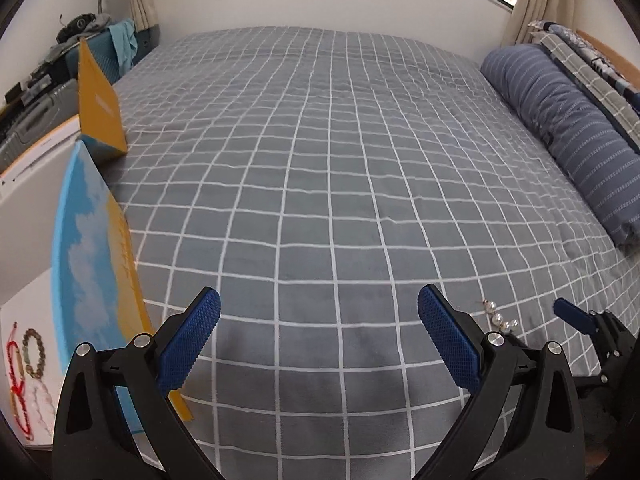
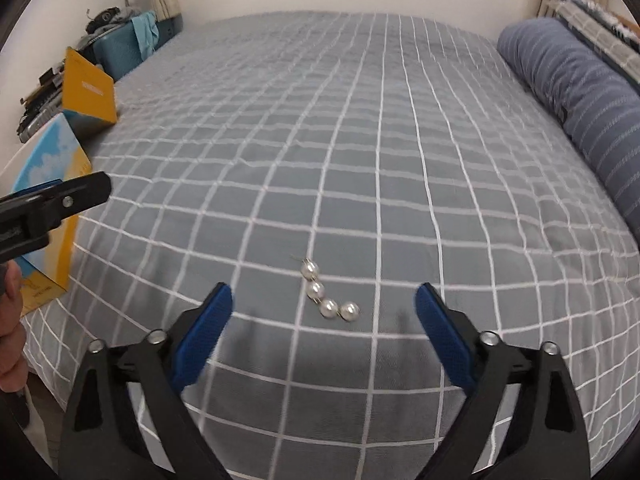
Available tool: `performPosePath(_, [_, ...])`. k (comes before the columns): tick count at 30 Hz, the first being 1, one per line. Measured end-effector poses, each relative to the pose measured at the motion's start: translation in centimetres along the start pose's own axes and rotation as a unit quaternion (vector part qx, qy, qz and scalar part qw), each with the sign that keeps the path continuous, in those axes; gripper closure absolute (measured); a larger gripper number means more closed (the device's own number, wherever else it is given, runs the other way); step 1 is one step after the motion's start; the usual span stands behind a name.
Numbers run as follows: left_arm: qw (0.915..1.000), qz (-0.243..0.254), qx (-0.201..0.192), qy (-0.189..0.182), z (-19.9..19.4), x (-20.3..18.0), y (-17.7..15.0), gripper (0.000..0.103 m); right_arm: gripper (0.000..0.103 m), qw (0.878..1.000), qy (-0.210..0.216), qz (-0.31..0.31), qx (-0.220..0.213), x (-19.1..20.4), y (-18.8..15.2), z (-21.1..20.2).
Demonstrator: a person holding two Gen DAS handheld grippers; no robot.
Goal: Organize jewelry
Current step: 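Move the right tool back over the pearl earrings on the bed, then close the right tool on the pearl earrings, then lift and carry the pearl earrings with the right tool over the box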
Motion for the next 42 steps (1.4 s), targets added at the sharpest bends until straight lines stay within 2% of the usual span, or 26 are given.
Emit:
performPosePath(4, [1.0, 0.005, 0.002, -0.002, 0.9, 0.0, -0.8, 0.006, 0.027, 1.0, 0.003, -0.002, 0.004, 0.1, -0.6, 0.9])
performPosePath(12, [0.9997, 0.007, 0.012, -0.018, 1.5, -0.1, -2.1, 0.006, 0.061, 1.0, -0.001, -0.019, 0.023, 0.9, -1.5, 2.6])
performPosePath(13, [0.9997, 0.007, 0.012, -0.019, 1.4, -0.1, -2.1, 0.006, 0.063, 0.999, -0.002, -0.02, 0.024, 0.9, -1.5, 2.7])
performPosePath(15, [0.9997, 0.008, 0.012, -0.02, 1.4, -0.1, -2.2, 0.006, 0.075, 1.0, -0.004, -0.019, 0.024, 0.9, -1.6, 2.8])
performPosePath(17, [0.9997, 0.009, 0.012, -0.021, 1.4, -0.2, -2.1, 0.006, 0.081, 1.0, -0.005, -0.018, 0.024, 0.8, -1.7, 2.9])
performPosePath(32, [0.9996, 0.008, 0.016, -0.024, 1.3, -0.1, -2.2, 0.006, 0.081, 1.0, -0.011, -0.004, 0.02, 0.2, -1.6, 2.2])
performPosePath(42, [0.9996, 0.008, 0.011, -0.026, 0.8, -0.4, -1.9, 0.006, 0.081, 1.0, -0.013, 0.004, 0.0, -0.1, -0.8, 0.6])
Point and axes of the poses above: each gripper's, at about its wrist camera, not at the fingertips, and z roughly the way its jaws point, x to its left, y to its top, the point moved 8 cm from there along z, roughly the way its jaws point, and after that the axes turned 13 degrees about -y, right-handed, at the moved point
